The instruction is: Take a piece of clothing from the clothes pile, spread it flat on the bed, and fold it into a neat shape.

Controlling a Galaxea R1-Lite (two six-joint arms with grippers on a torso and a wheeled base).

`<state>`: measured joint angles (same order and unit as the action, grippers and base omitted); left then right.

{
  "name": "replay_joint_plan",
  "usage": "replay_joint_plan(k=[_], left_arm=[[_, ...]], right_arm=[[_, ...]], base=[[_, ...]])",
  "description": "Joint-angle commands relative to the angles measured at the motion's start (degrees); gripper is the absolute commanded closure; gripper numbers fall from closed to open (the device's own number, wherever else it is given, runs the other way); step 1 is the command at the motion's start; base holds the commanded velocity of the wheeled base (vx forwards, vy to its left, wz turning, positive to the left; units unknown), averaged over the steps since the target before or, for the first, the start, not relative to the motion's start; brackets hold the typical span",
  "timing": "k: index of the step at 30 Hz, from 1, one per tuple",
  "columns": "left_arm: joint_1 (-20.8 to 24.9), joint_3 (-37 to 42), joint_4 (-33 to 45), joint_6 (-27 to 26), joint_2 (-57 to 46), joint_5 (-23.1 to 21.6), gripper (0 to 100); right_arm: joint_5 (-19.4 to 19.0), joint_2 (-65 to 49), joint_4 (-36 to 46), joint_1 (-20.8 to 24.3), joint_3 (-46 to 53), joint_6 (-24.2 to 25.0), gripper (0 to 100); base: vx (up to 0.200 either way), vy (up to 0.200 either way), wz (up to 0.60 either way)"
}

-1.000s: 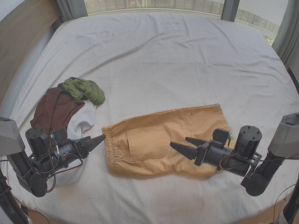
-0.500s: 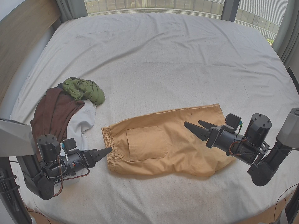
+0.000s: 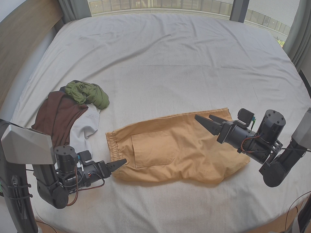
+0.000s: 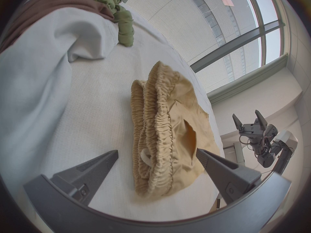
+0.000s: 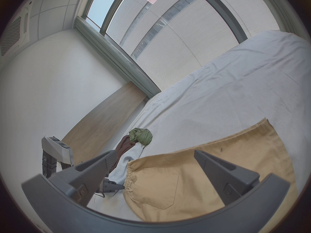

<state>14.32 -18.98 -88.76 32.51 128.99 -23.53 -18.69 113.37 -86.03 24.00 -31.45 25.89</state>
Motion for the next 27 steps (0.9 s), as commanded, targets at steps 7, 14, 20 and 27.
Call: replay_joint_plan(k=[7, 14, 20, 27], left_arm=[[3.5, -5.3, 0.0, 7.9, 4.8, 0.8, 0], [6.0, -8.7, 0.0, 15.2, 5.2, 0.8, 0], [5.6, -12.3, 0.0, 21.0, 4.5, 0.9, 0], [5.6, -12.2, 0.0, 21.4, 3.7, 4.2, 0]], right_arm=[[-1.5, -2.4, -0.2, -1.8, 0.5, 0.1, 0], [-1.6, -2.5, -0.2, -1.7, 1.2, 0.1, 0], [-1.6, -2.1, -0.3, -1.3, 1.7, 0.1, 0], [-1.5, -1.9, -0.3, -1.2, 1.8, 0.0, 0]], base=[[0.000, 0.000, 0.00], [0.000, 0.000, 0.00], [0.000, 0.000, 0.00], [0.000, 0.000, 0.00]])
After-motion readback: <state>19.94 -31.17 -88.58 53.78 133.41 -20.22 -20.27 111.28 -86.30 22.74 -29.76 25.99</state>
